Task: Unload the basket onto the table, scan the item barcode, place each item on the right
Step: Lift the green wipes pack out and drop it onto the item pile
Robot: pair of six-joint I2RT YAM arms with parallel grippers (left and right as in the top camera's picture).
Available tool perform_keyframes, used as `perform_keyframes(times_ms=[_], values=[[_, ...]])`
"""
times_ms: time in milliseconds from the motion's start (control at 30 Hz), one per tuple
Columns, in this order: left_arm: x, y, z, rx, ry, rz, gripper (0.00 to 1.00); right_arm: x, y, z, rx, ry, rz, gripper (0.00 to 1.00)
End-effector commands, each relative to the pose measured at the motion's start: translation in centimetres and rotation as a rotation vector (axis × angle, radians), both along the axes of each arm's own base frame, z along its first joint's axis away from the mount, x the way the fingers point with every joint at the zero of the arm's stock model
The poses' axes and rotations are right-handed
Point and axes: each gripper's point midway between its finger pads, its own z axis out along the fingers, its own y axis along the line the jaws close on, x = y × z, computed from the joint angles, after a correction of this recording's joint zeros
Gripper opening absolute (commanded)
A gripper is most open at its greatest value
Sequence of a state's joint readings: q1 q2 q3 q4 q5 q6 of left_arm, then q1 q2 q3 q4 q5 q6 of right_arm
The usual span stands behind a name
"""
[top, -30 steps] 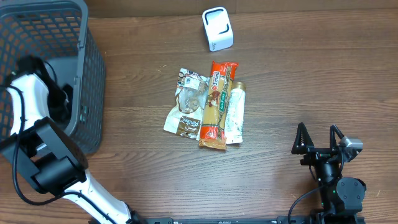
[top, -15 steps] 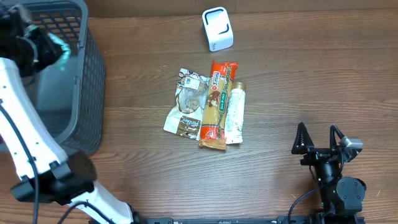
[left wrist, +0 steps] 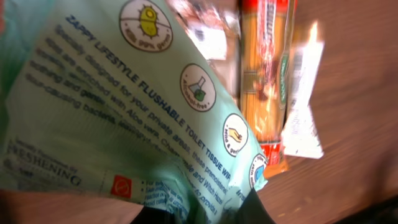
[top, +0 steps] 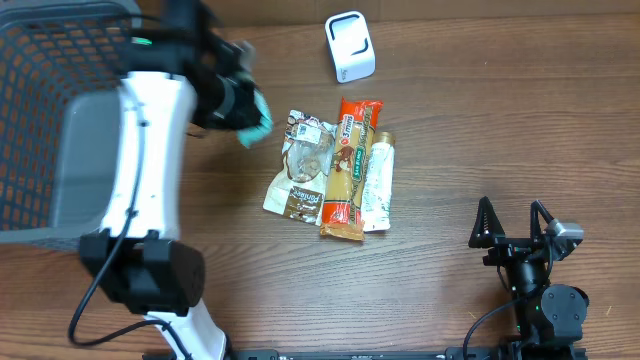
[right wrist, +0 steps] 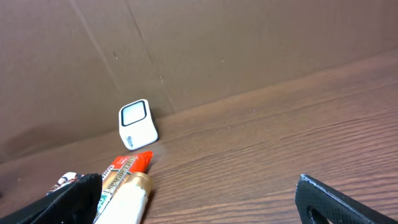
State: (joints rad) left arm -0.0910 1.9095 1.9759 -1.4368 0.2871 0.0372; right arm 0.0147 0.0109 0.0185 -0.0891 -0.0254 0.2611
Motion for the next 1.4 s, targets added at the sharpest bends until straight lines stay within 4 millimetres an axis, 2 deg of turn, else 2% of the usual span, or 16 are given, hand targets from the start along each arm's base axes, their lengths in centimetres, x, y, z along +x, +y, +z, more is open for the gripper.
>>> perform_keyframes(times_ms=[0,133,200,267,333,367,400,433,567,667,867,1000,1100,1167,1267,1367], values=[[-1.8,-2.8,-5.3,0.050,0.071,-0.113,0.04,0.0,0.0,-0.2,-0.004,-0.004,-0.001,1.00],[-2.8,-5.8,-10.8,0.066,0.066,-0.200,0.08,0.0,0.0,-0.2,-0.004,-0.004,-0.001,1.00],[-3.4,-6.7,-12.7,0.076,0.058,-0.230,0.09,0.0,0.0,-0.2,-0.004,-0.004,-0.001,1.00],[-3.9,-7.6,-14.1,0.074,0.049,-0.256,0.16,0.0,0.0,-0.2,-0.004,-0.004,-0.001,1.00],[-4.3,-8.3,-14.9,0.074,0.043,-0.276,0.61,0.0,0.0,-0.2,-0.004,-0.004,-0.001,1.00],[-4.4,-8.5,-15.0,0.074,0.041,-0.281,0.80,0.0,0.0,-0.2,-0.004,-0.004,-0.001,1.00],[-4.4,-8.5,-15.0,0.076,0.039,-0.282,0.92,0.0,0.0,-0.2,-0.004,-0.004,-0.001,1.00],[-4.3,-8.7,-14.9,0.075,0.036,-0.282,1.00,0.0,0.0,-0.2,-0.004,-0.005,-0.001,1.00],[-3.2,-8.6,-13.6,0.085,0.016,-0.224,1.00,0.0,0.0,-0.2,-0.004,-0.004,-0.001,1.00],[-1.9,-8.4,-11.0,0.085,-0.020,-0.200,1.00,0.0,0.0,-0.2,-0.004,-0.005,-0.001,1.00],[1.0,-6.6,-2.2,0.084,-0.139,-0.034,1.00,0.0,0.0,-0.2,-0.004,-0.004,-0.001,1.00],[1.9,-2.1,2.3,0.142,-0.196,0.199,1.00,0.0,0.0,-0.2,-0.004,-0.004,-0.001,1.00],[1.6,1.9,3.0,0.200,-0.189,0.355,1.00,0.0,0.0,-0.2,-0.004,-0.004,-0.001,1.00],[0.8,4.8,2.3,0.220,-0.124,0.443,1.00,0.0,0.0,-0.2,-0.004,-0.004,-0.001,1.00],[0.0,7.0,1.1,0.208,-0.054,0.505,1.00,0.0,0.0,-0.2,-0.004,-0.004,-0.001,1.00],[-0.1,8.1,0.2,0.209,-0.040,0.483,1.00,0.0,0.0,-0.2,-0.004,-0.005,0.000,1.00]])
